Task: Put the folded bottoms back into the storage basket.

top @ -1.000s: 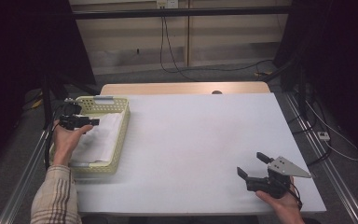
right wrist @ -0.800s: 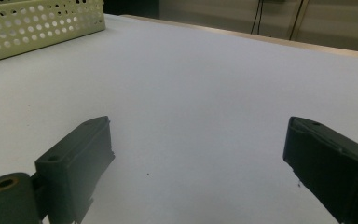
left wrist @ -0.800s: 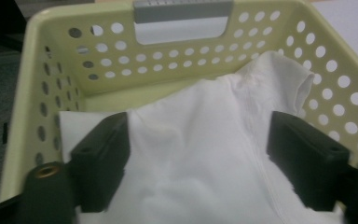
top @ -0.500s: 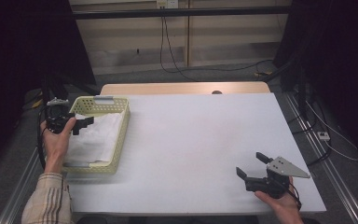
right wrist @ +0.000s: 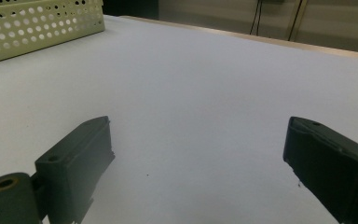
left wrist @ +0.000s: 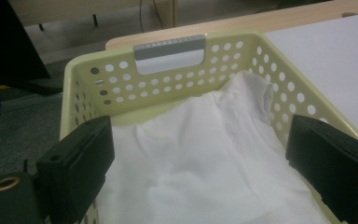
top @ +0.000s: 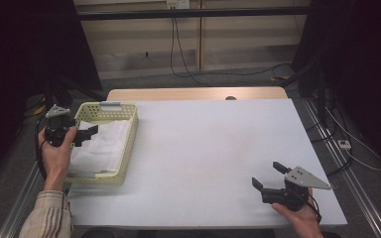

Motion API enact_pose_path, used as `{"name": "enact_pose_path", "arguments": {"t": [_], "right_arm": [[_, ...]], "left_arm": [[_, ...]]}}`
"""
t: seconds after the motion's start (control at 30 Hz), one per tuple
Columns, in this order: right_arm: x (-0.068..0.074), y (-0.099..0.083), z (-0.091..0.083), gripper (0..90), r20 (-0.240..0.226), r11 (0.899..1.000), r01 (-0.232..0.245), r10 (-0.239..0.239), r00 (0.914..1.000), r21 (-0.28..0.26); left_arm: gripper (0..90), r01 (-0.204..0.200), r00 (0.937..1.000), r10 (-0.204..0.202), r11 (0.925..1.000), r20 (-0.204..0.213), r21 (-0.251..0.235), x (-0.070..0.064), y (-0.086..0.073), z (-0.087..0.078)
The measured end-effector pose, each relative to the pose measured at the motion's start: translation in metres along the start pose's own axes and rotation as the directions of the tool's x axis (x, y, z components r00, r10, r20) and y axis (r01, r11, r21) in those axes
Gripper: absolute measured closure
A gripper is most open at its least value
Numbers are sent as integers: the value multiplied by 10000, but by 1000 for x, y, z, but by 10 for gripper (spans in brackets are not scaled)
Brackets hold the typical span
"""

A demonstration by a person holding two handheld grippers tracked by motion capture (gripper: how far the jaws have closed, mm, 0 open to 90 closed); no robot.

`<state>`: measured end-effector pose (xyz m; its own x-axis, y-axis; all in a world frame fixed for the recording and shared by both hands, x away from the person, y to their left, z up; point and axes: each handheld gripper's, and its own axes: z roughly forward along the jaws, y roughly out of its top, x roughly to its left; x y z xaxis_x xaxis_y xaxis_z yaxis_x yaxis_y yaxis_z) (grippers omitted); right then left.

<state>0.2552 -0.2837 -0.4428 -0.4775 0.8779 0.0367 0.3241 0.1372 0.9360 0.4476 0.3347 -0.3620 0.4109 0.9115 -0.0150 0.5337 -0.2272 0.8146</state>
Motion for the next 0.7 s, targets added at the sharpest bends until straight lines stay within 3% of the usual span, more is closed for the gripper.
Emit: {"name": "enact_pose_path", "arguments": {"t": [0.23,0.33,0.7], "right_arm": [[0,0,0,79,-5,10000,14,-14,10000,-4],[1,0,0,79,-6,10000,34,-34,10000,11],[1,0,0,79,-7,10000,41,-41,10000,-10]], "left_arm": [[81,-49,10000,51,9993,62,-379,-7,-1,-16],[94,-149,9998,162,9961,141,-873,-13,-5,-23],[96,-231,9997,233,9960,13,-859,-26,-14,-43]]}}
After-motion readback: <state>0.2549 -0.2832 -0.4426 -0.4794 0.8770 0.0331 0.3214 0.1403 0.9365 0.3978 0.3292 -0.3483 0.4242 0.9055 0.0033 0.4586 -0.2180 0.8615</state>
